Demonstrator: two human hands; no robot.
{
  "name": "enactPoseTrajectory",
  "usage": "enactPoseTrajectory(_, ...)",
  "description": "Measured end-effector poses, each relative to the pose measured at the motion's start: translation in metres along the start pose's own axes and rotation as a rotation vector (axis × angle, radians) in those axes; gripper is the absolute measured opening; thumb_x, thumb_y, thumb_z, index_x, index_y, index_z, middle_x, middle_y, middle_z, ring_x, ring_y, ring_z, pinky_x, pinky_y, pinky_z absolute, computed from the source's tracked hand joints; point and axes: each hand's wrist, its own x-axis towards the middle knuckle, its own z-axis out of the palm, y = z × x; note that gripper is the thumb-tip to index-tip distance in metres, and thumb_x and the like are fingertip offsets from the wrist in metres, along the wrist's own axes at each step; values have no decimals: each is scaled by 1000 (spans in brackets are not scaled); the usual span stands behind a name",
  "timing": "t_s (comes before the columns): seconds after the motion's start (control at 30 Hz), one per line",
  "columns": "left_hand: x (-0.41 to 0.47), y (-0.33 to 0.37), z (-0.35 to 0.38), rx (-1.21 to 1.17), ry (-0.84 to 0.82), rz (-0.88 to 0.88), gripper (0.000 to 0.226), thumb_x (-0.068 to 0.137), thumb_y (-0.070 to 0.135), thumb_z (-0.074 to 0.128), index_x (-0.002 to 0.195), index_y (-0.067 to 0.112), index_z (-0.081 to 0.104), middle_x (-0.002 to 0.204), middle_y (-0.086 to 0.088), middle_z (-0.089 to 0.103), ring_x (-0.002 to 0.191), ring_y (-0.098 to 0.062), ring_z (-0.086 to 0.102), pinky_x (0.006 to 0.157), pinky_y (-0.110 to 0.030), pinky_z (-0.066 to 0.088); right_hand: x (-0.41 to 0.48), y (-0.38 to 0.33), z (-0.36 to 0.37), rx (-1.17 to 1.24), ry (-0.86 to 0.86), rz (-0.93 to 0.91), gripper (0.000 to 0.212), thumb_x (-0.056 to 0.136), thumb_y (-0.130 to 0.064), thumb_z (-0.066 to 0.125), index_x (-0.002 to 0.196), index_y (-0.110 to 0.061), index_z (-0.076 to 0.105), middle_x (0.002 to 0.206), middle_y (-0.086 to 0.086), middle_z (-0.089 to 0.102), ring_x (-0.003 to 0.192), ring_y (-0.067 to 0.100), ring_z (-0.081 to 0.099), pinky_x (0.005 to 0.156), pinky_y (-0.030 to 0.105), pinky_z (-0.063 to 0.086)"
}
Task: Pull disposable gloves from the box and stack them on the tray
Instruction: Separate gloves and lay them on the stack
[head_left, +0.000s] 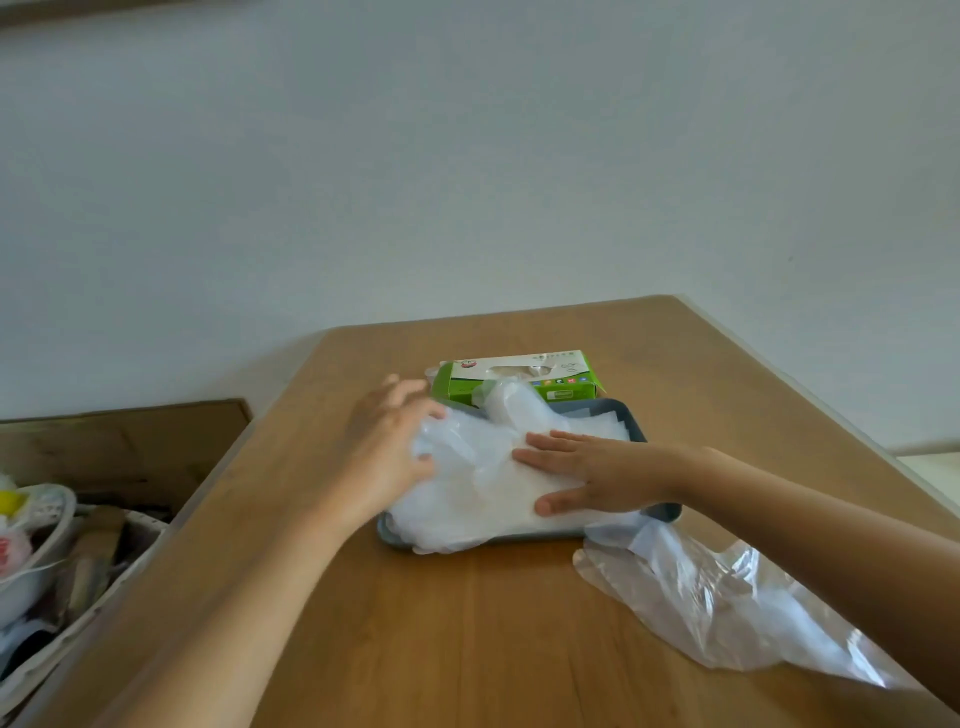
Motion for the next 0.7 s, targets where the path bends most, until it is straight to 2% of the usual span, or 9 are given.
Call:
enactPoseTrajectory(0.07, -5, -7, -10, -76, 179, -157, 23, 86, 14, 64, 108, 20, 62, 125, 6, 51, 114, -12, 46, 74, -16, 33, 0, 0, -2, 21, -1, 9, 74, 93, -61, 37, 152, -37, 0, 160, -8, -6, 148, 13, -3, 118, 34, 1)
enactPoseTrajectory(0.13, -7, -6, -13, -172, 206, -231, 4, 87, 22, 66, 89, 19, 65, 94, 9, 62, 84, -10, 58, 58, -16, 35, 1, 0, -2, 32, 2, 17, 74, 92, -62, 38, 152, -38, 1, 160, -9, -5, 147, 13, -2, 118, 34, 1)
enactPoseTrajectory(0.17, -7, -2, -12, -242, 137, -249, 10, 85, 26, 69, 81, 17, 66, 79, 8, 65, 71, -9, 58, 54, -17, 37, 1, 0, -1, 36, 3, 16, 74, 92, -62, 38, 151, -38, 1, 160, -10, -5, 147, 13, -2, 118, 35, 1)
enactPoseTrajectory(0.23, -8, 8, -9, -335, -94, -269, 24, 83, 33, 72, 71, 13, 70, 63, 5, 64, 55, -8, 53, 50, -17, 38, 1, 0, 0, 41, 7, 13, 74, 92, -62, 38, 151, -39, 1, 160, -10, -5, 148, 13, -2, 119, 36, 2)
enactPoseTrajectory(0.3, -7, 18, -4, -308, -291, -284, 29, 83, 38, 71, 71, 11, 73, 61, 6, 64, 50, -4, 49, 50, -15, 37, 1, 1, -1, 41, 5, 16, 74, 91, -62, 38, 151, -39, 1, 160, -10, -5, 148, 13, -2, 119, 37, 2)
enactPoseTrajectory(0.33, -5, 22, -1, -289, -332, -299, 32, 83, 40, 71, 72, 11, 73, 64, 6, 66, 52, -3, 49, 52, -16, 38, 1, 0, -1, 41, 3, 18, 74, 91, -62, 38, 151, -39, 1, 160, -10, -5, 147, 13, -2, 119, 37, 2)
enactPoseTrajectory(0.47, 7, 29, 9, -264, -400, -372, 38, 80, 48, 71, 63, 14, 64, 60, 5, 60, 53, -9, 47, 53, -20, 38, 0, -1, -2, 39, 7, 15, 75, 91, -62, 40, 152, -38, 2, 161, -9, -4, 147, 13, -1, 119, 36, 2)
enactPoseTrajectory(0.7, 22, 34, 17, -513, -432, -498, 35, 78, 39, 76, 69, 14, 54, 60, 1, 45, 47, -11, 32, 45, -22, 26, 0, 0, -3, 41, -2, 15, 75, 91, -61, 41, 151, -39, 2, 161, -9, -4, 148, 13, 0, 120, 39, 4)
